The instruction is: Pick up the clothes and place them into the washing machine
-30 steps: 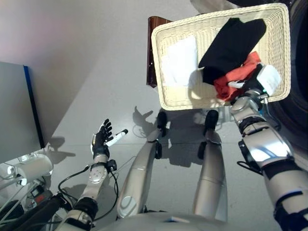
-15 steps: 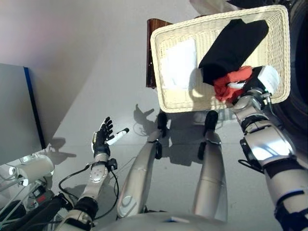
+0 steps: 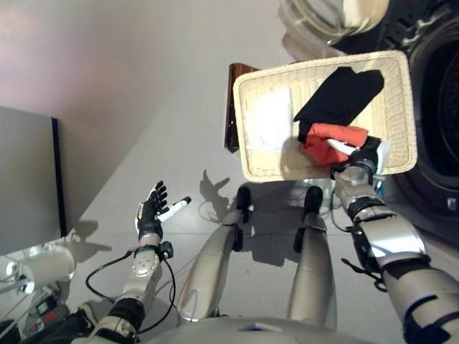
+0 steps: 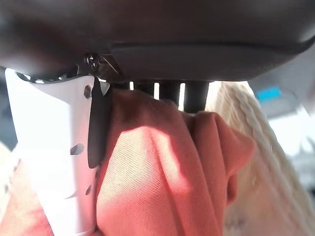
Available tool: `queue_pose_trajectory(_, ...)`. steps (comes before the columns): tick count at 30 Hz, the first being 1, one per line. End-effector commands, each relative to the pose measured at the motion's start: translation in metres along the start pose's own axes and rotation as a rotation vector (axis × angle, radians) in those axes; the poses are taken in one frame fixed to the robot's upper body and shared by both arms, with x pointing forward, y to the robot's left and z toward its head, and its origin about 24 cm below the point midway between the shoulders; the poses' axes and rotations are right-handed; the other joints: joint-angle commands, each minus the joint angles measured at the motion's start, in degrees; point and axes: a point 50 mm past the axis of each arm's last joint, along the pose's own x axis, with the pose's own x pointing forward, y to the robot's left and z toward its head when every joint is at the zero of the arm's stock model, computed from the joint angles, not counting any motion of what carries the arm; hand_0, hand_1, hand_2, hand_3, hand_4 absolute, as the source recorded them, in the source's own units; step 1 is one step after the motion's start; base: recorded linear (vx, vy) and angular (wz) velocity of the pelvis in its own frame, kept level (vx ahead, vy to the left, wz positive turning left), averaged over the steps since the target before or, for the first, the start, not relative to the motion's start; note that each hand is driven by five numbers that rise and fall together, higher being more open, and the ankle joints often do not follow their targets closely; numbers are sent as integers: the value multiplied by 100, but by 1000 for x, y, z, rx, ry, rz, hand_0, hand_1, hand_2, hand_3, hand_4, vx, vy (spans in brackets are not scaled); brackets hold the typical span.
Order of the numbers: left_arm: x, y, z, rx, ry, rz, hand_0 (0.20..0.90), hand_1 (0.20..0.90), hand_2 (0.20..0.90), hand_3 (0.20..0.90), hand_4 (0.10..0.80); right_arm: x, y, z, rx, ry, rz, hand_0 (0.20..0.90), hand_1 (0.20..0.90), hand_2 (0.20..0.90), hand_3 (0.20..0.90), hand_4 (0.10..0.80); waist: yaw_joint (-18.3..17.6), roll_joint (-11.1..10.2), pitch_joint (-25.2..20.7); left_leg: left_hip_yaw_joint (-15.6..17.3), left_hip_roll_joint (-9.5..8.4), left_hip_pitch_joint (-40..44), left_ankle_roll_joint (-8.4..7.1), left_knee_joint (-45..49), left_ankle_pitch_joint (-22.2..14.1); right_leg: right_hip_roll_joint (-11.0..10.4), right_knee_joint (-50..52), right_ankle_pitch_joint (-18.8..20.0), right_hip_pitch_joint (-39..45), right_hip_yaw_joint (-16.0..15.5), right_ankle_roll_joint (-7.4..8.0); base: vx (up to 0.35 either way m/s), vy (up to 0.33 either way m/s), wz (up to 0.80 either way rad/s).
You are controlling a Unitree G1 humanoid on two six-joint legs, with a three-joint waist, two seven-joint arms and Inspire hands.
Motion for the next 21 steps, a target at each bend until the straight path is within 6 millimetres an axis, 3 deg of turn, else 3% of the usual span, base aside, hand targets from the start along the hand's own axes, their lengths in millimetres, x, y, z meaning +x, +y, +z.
queue_pose_trajectory(1,3,47,3,37,-15,125,900,900,900,900,800,-3,6,24,253,-121,78,200,200,200,200,300,-46,-263,-226,143,-29,-79,-211,-227,-35,170,-657,-47,631,-154,-204,43,-26,-14)
queue_pose_trajectory(6,-4,49,-13,25,59,134,900,900,900,900,800,-13,7,-16,424,8,119,200,200,200,200,300,-108,-347,-351,159,-6,172,-205,-292,-64,197,-785,-50,907,-137,-197,50,-23,-14)
queue_pose_trajectory(11,-8,42,-21,10,84,109,900,900,900,900,800,-23,8,-34,889,111,59,200,200,200,200,300,-123,-301,-418,173,-9,316,-181,-275,-142,213,-829,-100,1044,-115,-194,40,-9,-8)
queue_pose_trajectory(16,-15,32,-30,6,113,71,900,900,900,900,800,-29,11,-29,1241,110,-74,200,200,200,200,300,-103,-62,-515,201,-29,303,-139,-222,-200,209,-716,-204,975,-39,-195,27,25,-8)
queue_pose_trajectory(21,-21,24,-38,16,134,32,900,900,900,900,800,-28,6,-20,1358,73,-149,200,200,200,200,300,-88,160,-558,225,-66,246,-111,-158,-243,194,-571,-282,875,7,-189,25,35,-6)
